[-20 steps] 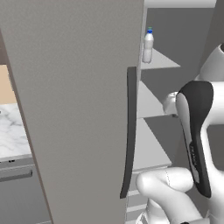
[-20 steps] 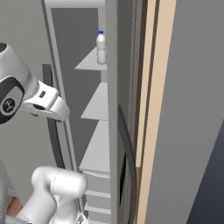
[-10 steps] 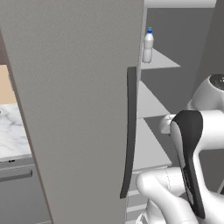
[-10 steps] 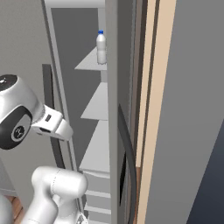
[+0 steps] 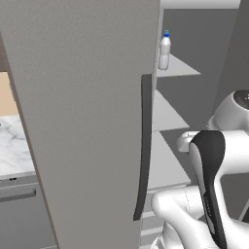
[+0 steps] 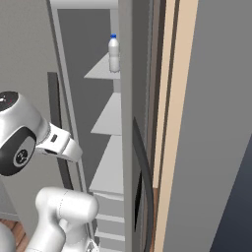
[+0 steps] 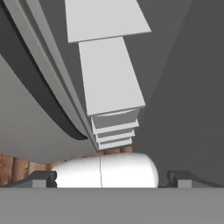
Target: Take the bottled waters from the counter and place them in the freezer to freeze. Close the freezer door after placing the bottles.
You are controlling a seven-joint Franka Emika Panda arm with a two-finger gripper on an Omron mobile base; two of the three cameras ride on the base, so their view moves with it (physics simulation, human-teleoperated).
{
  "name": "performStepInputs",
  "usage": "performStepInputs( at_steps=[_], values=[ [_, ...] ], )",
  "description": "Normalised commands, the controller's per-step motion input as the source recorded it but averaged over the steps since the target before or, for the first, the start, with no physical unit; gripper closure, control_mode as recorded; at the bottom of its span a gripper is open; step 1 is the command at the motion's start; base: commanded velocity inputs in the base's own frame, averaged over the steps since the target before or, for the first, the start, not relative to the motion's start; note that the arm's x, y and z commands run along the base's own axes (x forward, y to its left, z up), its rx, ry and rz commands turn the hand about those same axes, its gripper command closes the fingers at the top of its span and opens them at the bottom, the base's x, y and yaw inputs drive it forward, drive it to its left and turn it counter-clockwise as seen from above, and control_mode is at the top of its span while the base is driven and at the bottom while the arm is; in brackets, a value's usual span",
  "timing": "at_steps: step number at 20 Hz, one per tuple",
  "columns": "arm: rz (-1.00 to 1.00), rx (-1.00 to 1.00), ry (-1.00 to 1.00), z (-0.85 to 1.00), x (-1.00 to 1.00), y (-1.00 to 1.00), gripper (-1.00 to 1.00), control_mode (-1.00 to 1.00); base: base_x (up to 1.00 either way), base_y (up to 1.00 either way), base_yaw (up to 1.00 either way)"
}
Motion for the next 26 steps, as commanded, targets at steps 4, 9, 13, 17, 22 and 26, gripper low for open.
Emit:
performStepInputs(
  at_steps=[4, 9, 13, 17, 22, 26],
  values=[
    [0.0, 0.0, 0.0, 0.0, 0.0, 0.0, -1.0, -1.0, 0.0, 0.0, 0.0],
    [0.0, 0.0, 0.0, 0.0, -0.03, 0.0, -1.0, -1.0, 0.0, 0.0, 0.0],
    [0.0, 0.0, 0.0, 0.0, -0.06, 0.0, -1.0, 1.0, -0.08, 0.0, 0.0],
    [0.0, 0.0, 0.0, 0.0, 0.0, 0.0, -1.0, 1.0, -0.26, 0.0, 0.0],
    [0.0, 0.0, 0.0, 0.0, 0.0, 0.0, -1.0, 1.0, -0.44, 0.0, 0.0],
    [0.0, 0.0, 0.0, 0.0, 0.0, 0.0, -1.0, 1.0, -0.59, 0.03, 0.0]
  ],
)
